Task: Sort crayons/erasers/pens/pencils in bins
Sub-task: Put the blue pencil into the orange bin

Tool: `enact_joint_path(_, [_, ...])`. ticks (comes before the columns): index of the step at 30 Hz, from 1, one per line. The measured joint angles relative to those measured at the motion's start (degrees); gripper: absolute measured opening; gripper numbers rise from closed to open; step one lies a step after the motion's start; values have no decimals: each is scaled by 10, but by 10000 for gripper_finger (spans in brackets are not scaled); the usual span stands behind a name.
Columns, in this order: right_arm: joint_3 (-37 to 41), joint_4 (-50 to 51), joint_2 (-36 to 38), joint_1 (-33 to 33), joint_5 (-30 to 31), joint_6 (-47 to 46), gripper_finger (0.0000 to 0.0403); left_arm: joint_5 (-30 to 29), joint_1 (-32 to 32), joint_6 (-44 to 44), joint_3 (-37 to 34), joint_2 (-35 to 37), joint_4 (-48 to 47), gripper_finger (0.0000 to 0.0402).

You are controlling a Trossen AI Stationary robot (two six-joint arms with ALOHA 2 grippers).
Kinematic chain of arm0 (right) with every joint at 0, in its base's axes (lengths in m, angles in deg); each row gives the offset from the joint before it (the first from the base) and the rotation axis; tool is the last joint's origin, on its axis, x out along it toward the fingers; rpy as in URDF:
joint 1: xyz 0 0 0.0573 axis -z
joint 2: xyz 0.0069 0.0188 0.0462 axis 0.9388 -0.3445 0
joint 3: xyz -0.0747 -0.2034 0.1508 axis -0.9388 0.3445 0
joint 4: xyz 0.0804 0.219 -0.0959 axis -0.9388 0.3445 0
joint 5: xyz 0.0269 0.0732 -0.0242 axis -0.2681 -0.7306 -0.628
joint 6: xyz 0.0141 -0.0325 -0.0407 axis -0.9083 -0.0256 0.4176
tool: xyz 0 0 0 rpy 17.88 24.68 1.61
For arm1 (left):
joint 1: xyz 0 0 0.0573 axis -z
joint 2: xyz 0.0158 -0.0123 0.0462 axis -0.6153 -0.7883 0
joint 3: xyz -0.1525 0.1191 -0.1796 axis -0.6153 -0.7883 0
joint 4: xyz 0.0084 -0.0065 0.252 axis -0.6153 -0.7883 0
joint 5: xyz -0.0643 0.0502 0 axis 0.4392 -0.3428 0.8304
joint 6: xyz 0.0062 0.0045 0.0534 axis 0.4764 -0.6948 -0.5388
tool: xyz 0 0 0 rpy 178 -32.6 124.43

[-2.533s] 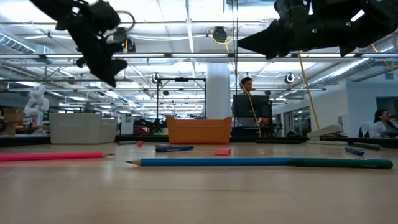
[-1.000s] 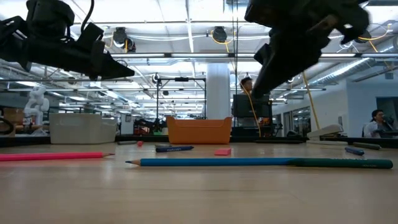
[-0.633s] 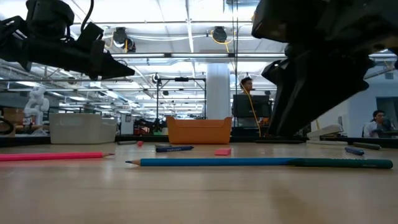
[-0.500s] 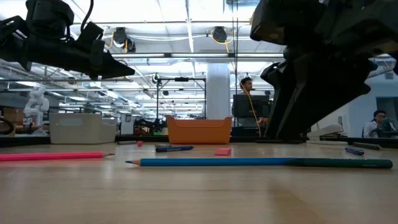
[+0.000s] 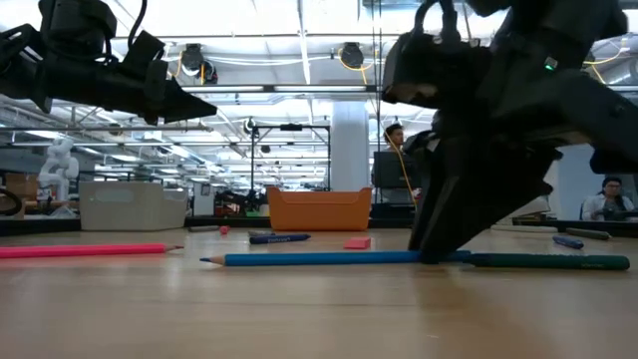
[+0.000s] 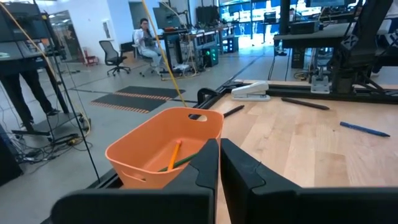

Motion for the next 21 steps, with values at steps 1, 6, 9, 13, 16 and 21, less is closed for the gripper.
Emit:
enact_joint_path(1, [0,0,-2,5,-13,0,68,0,0,0,0,0,0,16])
enact_joint_path(6, [-1,1,-10,23,-37,17,38,1,0,-2,0,0,0,3])
enact_joint_path(9, [0,7,-10,37,-46,25,24,4,0,0,0,0,0,9])
enact_joint_path(13, [-1,28,-11,61,-49,41,20,6,0,10,0,0,0,19])
enact_joint_path(16, [0,33,-5,79,-57,62,22,6,0,10,0,0,1,17])
enact_joint_path(21, [3,47,27,107,-43,110,20,6,0,10,0,0,1,3])
